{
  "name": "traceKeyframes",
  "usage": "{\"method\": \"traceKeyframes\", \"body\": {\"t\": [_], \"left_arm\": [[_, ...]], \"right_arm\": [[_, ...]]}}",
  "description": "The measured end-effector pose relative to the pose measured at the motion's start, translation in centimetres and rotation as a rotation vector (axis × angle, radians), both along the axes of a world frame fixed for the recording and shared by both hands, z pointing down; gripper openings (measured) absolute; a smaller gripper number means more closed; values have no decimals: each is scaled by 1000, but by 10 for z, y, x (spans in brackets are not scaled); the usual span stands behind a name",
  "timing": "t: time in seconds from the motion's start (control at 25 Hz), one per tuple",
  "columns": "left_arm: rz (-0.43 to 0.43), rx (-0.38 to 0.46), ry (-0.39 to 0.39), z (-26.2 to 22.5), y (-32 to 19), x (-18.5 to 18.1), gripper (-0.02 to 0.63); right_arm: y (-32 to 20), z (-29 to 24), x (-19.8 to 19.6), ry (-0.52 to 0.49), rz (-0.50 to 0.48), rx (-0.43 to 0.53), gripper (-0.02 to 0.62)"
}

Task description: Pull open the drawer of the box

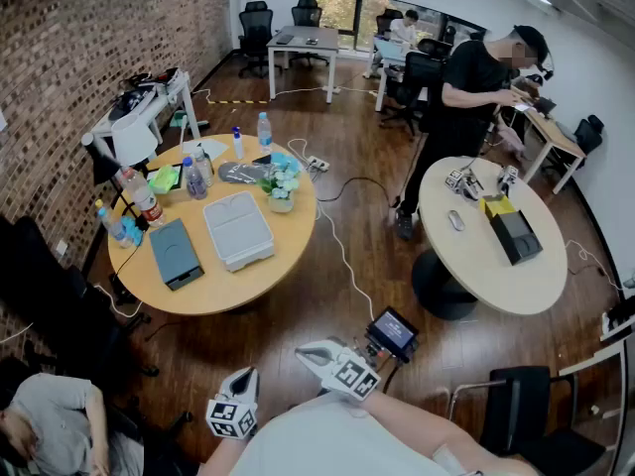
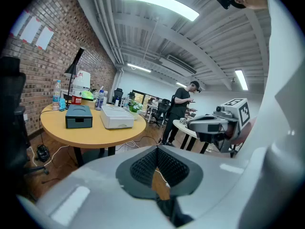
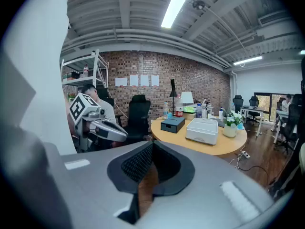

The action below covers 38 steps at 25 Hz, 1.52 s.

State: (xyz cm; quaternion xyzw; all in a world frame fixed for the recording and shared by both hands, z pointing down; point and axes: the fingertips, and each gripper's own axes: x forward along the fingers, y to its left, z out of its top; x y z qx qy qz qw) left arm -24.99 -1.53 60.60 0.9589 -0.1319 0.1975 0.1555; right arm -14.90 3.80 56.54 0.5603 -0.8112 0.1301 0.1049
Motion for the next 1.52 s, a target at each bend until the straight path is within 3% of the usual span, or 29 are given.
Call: {"method": "traceKeyframes", "body": {"t": [0.2, 0.48, 0.72, 1.12, 1.52], "left_arm": [[142, 37, 39, -4, -9, 98, 5], [169, 36, -11, -2, -18, 156, 6], [219, 104, -70, 1, -26, 219, 6], [139, 52, -124, 6, -56, 291, 6], [-83, -27, -111, 11, -87, 333, 6]], "right_arm": [[-2, -2, 79, 52, 95, -7, 8], [-19, 1, 138, 58, 84, -23, 8], [-33, 4, 207, 53, 103, -31, 8], [-74, 15, 279, 91, -9, -66, 8], [-119, 9, 311, 93, -219, -11, 8]]}}
